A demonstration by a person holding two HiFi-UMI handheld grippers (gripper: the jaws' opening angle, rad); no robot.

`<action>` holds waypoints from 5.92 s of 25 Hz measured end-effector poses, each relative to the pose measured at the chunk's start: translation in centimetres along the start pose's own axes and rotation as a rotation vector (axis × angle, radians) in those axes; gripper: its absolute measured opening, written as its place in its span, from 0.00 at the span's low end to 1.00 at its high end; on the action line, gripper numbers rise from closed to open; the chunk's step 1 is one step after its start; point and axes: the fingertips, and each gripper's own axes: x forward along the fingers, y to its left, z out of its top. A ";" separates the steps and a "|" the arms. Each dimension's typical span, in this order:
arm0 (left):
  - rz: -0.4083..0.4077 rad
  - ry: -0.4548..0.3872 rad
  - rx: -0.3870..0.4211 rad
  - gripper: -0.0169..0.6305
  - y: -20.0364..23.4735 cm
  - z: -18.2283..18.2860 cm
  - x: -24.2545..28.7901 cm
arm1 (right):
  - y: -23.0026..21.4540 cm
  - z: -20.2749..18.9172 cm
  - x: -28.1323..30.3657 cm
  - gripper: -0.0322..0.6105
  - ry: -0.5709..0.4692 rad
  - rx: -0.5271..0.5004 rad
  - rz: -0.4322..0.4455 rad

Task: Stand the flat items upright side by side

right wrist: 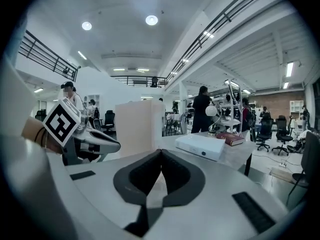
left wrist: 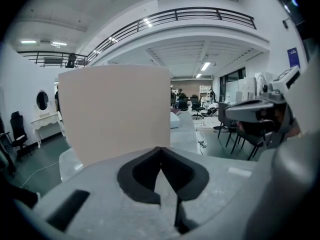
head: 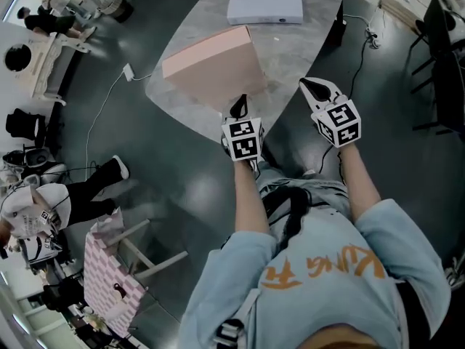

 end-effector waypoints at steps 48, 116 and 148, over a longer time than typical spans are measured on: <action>-0.116 -0.211 -0.160 0.05 -16.1 15.7 16.8 | -30.1 5.3 -9.1 0.05 -0.100 0.112 -0.414; 0.715 -0.058 -0.776 0.05 3.2 13.9 35.0 | -33.6 8.9 38.9 0.05 0.230 -0.204 0.689; 0.556 0.022 -1.187 0.61 1.6 9.0 41.0 | -32.9 -1.1 48.3 0.71 0.768 -0.404 1.100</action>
